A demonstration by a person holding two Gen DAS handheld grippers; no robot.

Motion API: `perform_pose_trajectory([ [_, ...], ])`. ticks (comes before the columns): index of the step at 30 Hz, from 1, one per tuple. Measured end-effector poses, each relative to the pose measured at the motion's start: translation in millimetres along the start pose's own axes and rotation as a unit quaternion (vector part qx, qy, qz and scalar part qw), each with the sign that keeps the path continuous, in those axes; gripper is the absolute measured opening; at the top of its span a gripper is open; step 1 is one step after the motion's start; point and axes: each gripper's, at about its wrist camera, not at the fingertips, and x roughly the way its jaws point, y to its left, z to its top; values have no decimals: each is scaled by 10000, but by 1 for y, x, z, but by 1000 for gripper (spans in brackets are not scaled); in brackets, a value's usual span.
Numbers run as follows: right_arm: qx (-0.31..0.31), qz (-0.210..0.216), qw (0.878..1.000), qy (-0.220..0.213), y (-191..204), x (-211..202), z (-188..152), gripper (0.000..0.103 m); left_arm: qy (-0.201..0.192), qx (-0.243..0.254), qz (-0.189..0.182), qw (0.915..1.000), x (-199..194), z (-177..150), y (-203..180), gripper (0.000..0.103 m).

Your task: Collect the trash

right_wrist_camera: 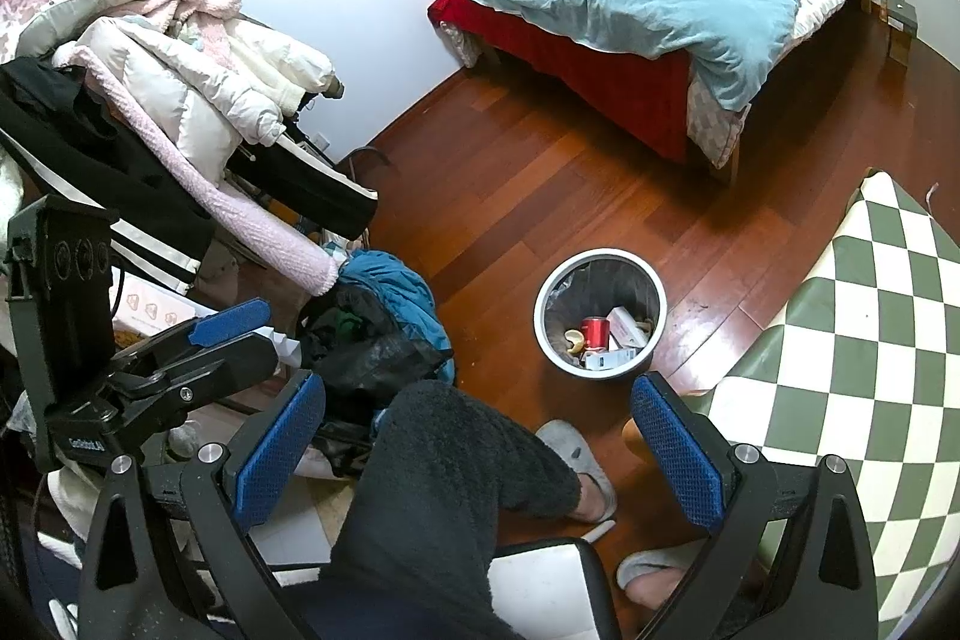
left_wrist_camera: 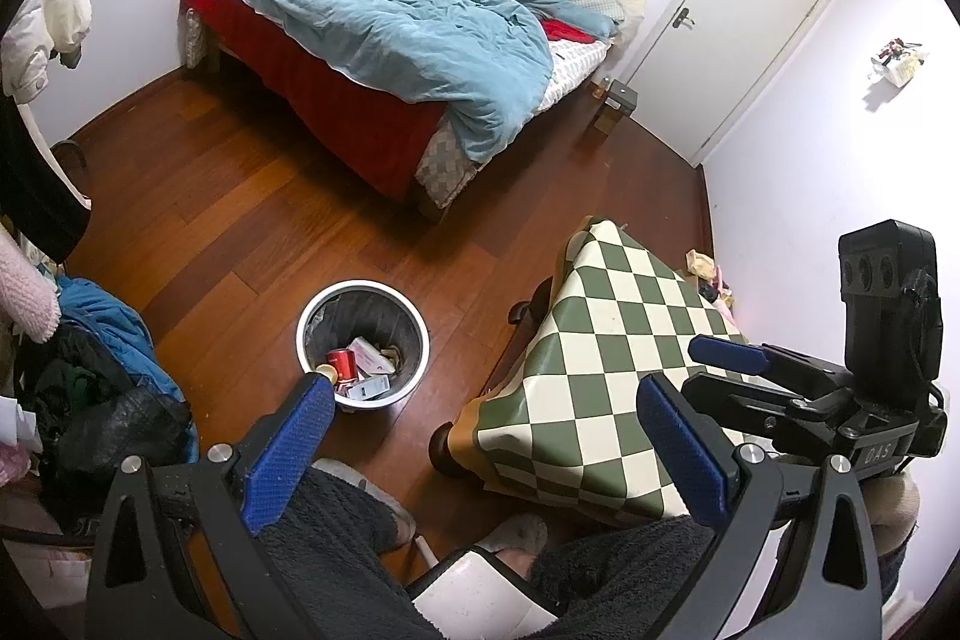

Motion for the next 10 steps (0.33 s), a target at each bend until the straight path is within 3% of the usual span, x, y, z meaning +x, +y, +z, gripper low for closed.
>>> perform_pose_trajectory([
  [10, 21, -7, 10000, 14, 0, 0, 4, 103, -38, -54, 3, 10000, -4, 7, -4, 103],
])
